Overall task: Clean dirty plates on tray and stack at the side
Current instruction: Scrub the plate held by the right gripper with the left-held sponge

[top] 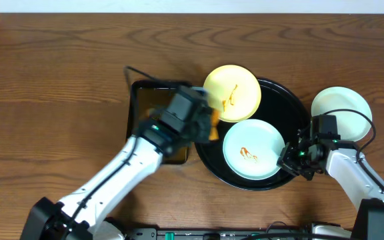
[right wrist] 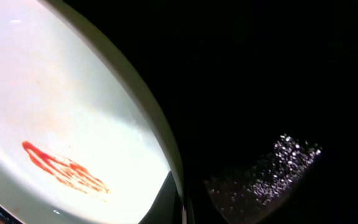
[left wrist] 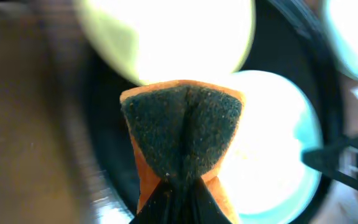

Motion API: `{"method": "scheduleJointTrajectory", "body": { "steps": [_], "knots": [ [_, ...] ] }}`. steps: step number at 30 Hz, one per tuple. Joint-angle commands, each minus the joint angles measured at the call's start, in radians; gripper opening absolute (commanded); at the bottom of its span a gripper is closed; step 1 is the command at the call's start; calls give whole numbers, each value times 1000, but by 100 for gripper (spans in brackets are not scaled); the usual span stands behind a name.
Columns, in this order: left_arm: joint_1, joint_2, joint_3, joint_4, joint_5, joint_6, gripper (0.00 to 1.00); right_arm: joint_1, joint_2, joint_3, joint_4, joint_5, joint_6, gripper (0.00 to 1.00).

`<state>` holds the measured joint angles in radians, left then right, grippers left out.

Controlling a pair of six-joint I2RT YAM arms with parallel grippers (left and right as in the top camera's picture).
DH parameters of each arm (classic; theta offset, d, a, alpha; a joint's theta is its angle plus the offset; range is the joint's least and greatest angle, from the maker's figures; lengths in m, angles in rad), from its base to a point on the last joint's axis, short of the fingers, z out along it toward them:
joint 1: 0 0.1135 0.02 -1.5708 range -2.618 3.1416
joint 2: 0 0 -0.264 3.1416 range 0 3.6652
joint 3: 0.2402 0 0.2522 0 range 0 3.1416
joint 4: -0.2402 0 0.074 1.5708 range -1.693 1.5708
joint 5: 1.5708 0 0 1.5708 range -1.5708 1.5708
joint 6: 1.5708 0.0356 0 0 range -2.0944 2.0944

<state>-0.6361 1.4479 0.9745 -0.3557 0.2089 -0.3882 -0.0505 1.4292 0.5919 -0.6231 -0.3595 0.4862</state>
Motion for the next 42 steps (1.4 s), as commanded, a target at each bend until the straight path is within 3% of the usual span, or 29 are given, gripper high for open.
{"method": "scheduleJointTrajectory", "body": {
  "steps": [1, 7, 12, 18, 25, 29, 34, 42],
  "knots": [
    [-95, 44, -6, 66, 19, -60, 8, 13, 2, -17, -1, 19, 0, 1],
    [-204, 158, -6, 232, 45, -260, 8, 13, 2, -17, -3, 19, 0, 1],
    [-274, 277, -6, 457, 182, -353, 8, 13, 2, -17, -7, 18, 0, 1],
    [-322, 367, -6, 536, 196, -396, 8, 13, 2, -17, -18, 19, 0, 1],
    [-344, 425, -6, 534, 189, -389, 8, 13, 2, -17, -22, 18, 0, 1],
    [-329, 441, -6, 445, 80, -373, 8, 13, 2, -17, -31, 18, 0, 1],
    [-288, 441, -6, 326, -32, -296, 8, 13, 2, -17, -32, 18, 0, 1],
    [-185, 399, -6, 288, -32, -184, 8, 13, 2, -17, -40, 19, -1, 1]
  ]
}}
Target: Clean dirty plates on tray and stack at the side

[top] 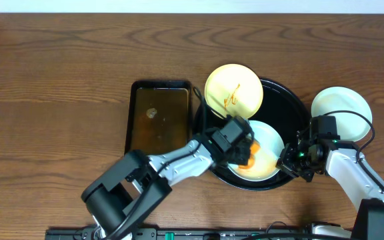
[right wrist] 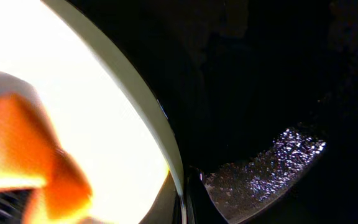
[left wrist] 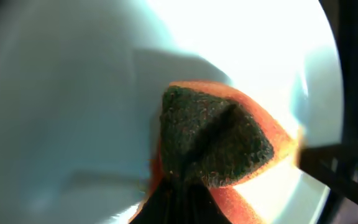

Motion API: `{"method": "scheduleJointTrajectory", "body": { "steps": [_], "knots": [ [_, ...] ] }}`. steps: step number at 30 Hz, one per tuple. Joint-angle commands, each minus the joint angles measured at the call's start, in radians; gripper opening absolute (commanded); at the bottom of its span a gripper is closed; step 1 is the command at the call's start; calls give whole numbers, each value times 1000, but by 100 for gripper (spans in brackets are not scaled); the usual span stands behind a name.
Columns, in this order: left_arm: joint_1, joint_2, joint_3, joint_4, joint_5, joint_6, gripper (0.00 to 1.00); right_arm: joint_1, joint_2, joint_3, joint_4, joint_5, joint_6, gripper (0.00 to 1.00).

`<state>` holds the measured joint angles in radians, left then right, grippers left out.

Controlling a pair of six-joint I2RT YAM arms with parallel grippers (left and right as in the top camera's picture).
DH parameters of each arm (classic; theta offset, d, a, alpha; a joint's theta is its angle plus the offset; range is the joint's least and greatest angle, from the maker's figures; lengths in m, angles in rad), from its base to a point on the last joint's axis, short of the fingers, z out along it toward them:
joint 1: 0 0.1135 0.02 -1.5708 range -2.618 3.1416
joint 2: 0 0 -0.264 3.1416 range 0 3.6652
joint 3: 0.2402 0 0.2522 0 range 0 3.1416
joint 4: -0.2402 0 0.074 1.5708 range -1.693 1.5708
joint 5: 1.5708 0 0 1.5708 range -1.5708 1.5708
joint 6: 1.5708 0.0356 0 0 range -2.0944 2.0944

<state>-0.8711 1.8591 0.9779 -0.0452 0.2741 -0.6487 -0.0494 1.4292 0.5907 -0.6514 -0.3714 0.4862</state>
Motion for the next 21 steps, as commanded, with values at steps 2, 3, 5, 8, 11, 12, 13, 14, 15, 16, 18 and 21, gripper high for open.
{"method": "scheduleJointTrajectory", "body": {
  "steps": [2, 3, 5, 8, 11, 12, 13, 14, 15, 16, 18, 21],
  "knots": [
    [70, -38, -9, -25, -103, 103, 8, 12, 2, -16, -12, 30, -1, 1],
    [77, -52, -9, -27, -106, 117, 8, 12, 2, -16, -13, 30, -1, 1],
    [92, -88, -9, -45, -128, 142, 8, 12, 2, -16, -14, 31, -1, 1],
    [112, -155, -9, -82, -179, 165, 8, 12, 2, -16, -14, 30, -1, 1],
    [132, -236, -9, -120, -182, 169, 8, 12, 2, -16, -14, 31, -1, 1],
    [138, -262, -9, -136, -182, 169, 8, 12, 2, -16, -14, 31, -1, 1],
    [142, -287, -9, -153, -181, 169, 8, 12, 2, -16, -14, 31, -1, 1],
    [146, -319, -9, -179, -182, 170, 8, 12, 2, -16, -14, 31, -2, 1],
    [151, -340, -9, -202, -182, 170, 8, 12, 2, -16, -13, 31, -3, 1],
    [158, -365, -9, -234, -182, 170, 8, 12, 2, -16, -8, 32, -10, 1],
    [177, -398, -9, -296, -183, 170, 8, 12, 2, -16, 6, 38, -16, 1],
    [221, -429, -9, -406, -233, 170, 8, 12, 2, -16, 25, 42, -22, 1]
  ]
}}
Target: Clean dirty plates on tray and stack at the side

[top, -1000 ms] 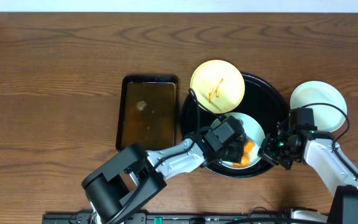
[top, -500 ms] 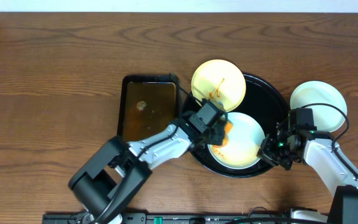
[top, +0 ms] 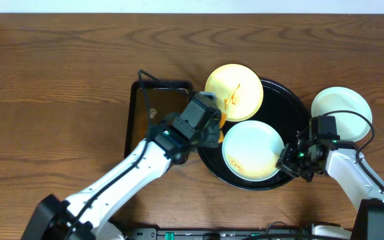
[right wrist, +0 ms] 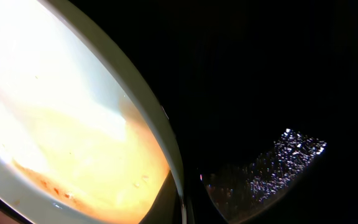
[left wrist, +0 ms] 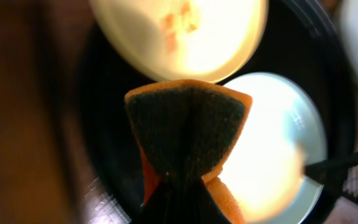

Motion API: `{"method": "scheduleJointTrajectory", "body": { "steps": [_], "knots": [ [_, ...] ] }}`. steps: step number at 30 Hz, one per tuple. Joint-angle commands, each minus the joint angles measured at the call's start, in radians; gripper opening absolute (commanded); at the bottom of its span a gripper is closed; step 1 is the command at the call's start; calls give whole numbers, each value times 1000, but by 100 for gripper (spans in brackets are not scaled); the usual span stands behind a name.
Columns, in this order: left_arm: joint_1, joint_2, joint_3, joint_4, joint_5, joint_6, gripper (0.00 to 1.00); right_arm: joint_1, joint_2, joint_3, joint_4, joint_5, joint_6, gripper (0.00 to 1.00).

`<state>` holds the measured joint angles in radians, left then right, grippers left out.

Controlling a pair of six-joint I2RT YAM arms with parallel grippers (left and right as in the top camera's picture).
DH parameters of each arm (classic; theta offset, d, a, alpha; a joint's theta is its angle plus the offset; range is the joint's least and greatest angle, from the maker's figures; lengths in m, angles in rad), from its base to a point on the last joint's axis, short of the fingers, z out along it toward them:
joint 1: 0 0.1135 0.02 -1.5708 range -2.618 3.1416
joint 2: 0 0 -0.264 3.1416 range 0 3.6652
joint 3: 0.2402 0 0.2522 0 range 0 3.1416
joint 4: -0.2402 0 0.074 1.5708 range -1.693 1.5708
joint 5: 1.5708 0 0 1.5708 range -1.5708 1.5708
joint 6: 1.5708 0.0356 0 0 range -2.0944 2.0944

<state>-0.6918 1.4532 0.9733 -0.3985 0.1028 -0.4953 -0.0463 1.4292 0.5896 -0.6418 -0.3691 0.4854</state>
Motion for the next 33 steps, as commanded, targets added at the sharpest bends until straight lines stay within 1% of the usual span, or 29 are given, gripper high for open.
{"method": "scheduleJointTrajectory", "body": {
  "steps": [1, 5, 11, 20, 25, 26, 27, 31, 33],
  "knots": [
    [62, -27, -5, -88, -92, 16, 8, 9, 2, -14, 26, 39, -38, 1],
    [145, -28, -5, -164, -145, 26, 8, 9, 2, -14, 61, 35, -102, 1],
    [234, -28, -5, -184, -144, 35, 8, 9, -45, 2, 105, 46, -154, 1],
    [246, -28, -5, -192, -145, 35, 8, 9, -221, 84, 81, 51, -285, 1],
    [246, -28, -5, -192, -145, 35, 8, 9, -246, 84, 72, 51, -285, 1],
    [246, -28, -5, -192, -145, 35, 8, 9, -241, 84, 76, 55, -286, 10],
    [246, -28, -5, -192, -145, 35, 8, 9, -236, 84, 84, 54, -301, 15],
    [246, -28, -5, -192, -145, 35, 8, 9, -201, 84, 117, 54, -437, 16],
    [246, -28, -5, -192, -145, 35, 8, 9, -164, 84, 141, 46, -443, 16]
  ]
}}
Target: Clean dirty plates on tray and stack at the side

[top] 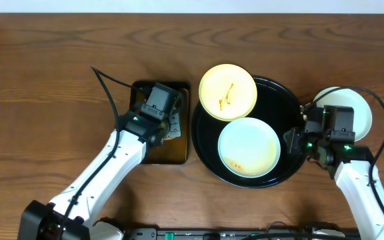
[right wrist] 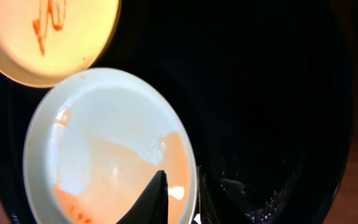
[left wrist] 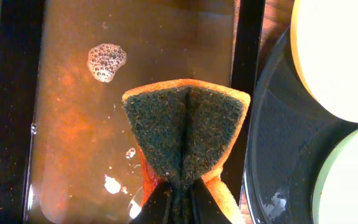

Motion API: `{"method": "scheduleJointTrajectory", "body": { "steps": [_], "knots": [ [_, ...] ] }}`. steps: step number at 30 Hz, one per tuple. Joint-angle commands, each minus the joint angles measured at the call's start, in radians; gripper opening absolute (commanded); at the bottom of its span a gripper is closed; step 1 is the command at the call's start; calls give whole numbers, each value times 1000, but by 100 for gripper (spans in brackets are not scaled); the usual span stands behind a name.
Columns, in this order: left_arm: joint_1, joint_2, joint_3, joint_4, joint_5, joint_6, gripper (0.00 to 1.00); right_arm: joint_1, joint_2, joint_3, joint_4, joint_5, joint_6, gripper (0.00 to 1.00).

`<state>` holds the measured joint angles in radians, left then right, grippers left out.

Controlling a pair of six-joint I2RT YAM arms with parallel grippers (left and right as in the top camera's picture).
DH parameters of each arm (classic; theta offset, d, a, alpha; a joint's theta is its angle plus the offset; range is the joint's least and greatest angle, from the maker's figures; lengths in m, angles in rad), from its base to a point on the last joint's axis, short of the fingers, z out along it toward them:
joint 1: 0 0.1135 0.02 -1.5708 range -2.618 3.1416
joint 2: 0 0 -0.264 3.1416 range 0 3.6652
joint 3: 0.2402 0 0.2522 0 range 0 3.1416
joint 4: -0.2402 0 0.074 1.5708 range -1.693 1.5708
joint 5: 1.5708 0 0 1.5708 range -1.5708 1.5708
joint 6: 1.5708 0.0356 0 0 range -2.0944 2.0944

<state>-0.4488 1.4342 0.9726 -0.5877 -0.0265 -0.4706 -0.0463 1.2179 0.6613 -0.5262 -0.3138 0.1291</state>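
Observation:
A pale green plate (top: 249, 147) smeared with orange film lies in the round black tray (top: 292, 107). My right gripper (right wrist: 180, 193) is shut on its right rim (right wrist: 188, 155), one finger on top and the other outside. A yellow plate (top: 227, 92) with a red streak leans over the tray's upper left edge. My left gripper (left wrist: 180, 193) is shut on an orange sponge (left wrist: 185, 134), its dark scouring side toward the camera. It hangs over the right part of a rectangular black basin (left wrist: 67, 124) of brownish water.
A clean white plate (top: 355, 110) lies on the wooden table (top: 45, 80) right of the round tray, close behind my right arm. The rectangular basin (top: 142, 150) stands against the tray's left edge. A black cable (top: 109, 87) loops from the left arm.
My left gripper has carried the sponge left, from over the round tray's left edge to over the basin. The right wrist stands higher and further back, still on the rim; the pale plate sits slightly further left.
At first the sponge hung beside the yellow plate while my right gripper held the pale plate, which bore a red streak. Then the sponge was pressed on that plate. Afterwards it was off, the streak reduced to an orange smear. Now the sponge is over the basin.

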Motion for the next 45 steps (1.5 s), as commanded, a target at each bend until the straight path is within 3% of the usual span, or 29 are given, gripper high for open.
{"method": "scheduleJointTrajectory", "body": {
  "steps": [1, 9, 14, 20, 25, 38, 45],
  "knots": [
    [3, -9, -4, -3, -15, 10, 8, 9, 62, 12, 33, -17, -86, 16],
    [3, -9, -4, -3, -15, 10, 8, 9, 215, 12, 109, -93, -112, 16],
    [3, -9, -4, -3, -14, 10, 8, 9, 320, 12, 174, -146, -127, 22],
    [3, -9, -4, -3, -15, 10, 8, 9, 381, 12, 216, -148, -127, 13],
    [3, -9, -4, -3, -14, 10, 8, 9, 391, 8, 195, -159, -127, 1],
    [3, -9, -4, -3, -11, 10, 8, 8, 391, 4, 231, -386, -146, 1],
    [3, -9, -4, -3, -11, 10, 8, 8, 346, 10, 265, -351, -145, 1]
  ]
}}
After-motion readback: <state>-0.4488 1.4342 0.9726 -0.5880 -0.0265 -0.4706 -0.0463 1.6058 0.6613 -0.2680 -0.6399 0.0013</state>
